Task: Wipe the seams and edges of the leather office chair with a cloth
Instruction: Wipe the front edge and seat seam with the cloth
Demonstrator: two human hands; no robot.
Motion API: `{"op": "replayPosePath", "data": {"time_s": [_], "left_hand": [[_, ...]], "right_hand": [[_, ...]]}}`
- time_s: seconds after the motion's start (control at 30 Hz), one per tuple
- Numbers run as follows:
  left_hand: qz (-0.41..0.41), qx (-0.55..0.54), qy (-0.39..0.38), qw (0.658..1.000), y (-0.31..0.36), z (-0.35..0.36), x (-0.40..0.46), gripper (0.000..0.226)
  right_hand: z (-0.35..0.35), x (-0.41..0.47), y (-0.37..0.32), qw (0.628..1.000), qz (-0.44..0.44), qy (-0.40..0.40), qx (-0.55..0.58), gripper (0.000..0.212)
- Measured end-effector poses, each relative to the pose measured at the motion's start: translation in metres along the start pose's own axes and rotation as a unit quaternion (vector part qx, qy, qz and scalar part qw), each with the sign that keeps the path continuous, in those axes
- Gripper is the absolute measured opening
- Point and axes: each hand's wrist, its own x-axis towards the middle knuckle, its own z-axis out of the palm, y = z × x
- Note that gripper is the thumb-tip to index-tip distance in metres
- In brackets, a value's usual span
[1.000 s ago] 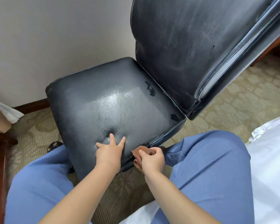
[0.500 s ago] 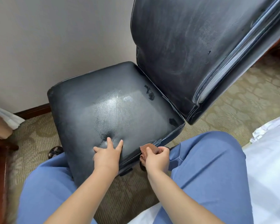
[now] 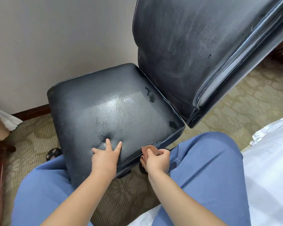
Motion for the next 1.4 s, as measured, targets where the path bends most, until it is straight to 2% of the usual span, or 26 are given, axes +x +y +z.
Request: {"op": "replayPosePath", "data": {"time_s": [0.13,0.3,0.37,0.47,0.6,0.73,0.87,1.07,1.13,1.23,1.4], "left_hand": [[0.003,0.003,0.001,1.0,-0.001,0.001,0.0,0.108],[0.009,-0.001,0.003,1.0,-0.002,0.0,0.0,0.106],[0.009,0.0,0.004,1.0,-0.002,0.0,-0.001,0.106],[0.01,-0.002,0.006,1.0,-0.003,0.0,-0.001,0.106],[0.006,-0.009,0.006,1.0,-0.004,0.0,-0.002,0.104],[0.004,-0.008,0.012,1.0,-0.006,0.002,-0.002,0.103],[0.002,-0.004,0.012,1.0,-0.006,0.001,-0.002,0.102],[-0.001,-0.003,0.012,1.0,-0.005,0.0,-0.002,0.103],[-0.001,-0.001,0.016,1.0,-0.005,0.001,-0.003,0.102],[0.0,-0.007,0.017,1.0,-0.006,0.001,-0.003,0.102],[-0.002,-0.004,0.017,1.0,-0.005,0.001,-0.004,0.104]], "right_hand": [[0.001,-0.014,0.013,0.997,-0.007,-0.079,-0.015,0.025],[0.0,0.011,0.0,0.999,0.009,-0.009,0.042,0.027],[0.003,0.013,0.0,0.999,0.005,-0.004,0.035,0.027],[0.005,-0.006,0.007,0.999,0.001,-0.036,0.007,0.027],[0.006,-0.023,0.019,0.997,0.024,-0.06,0.038,0.025],[0.006,0.004,0.002,0.986,0.041,-0.033,0.159,0.025],[0.023,0.041,0.015,0.997,0.012,-0.009,0.079,0.029],[0.006,-0.02,0.006,0.995,-0.057,-0.066,-0.057,0.027],[0.007,-0.017,0.009,0.996,-0.047,-0.068,-0.043,0.026],[0.013,0.009,0.005,0.997,0.0,-0.042,0.063,0.028],[0.018,0.054,0.011,1.0,-0.007,-0.006,0.028,0.034]]}}
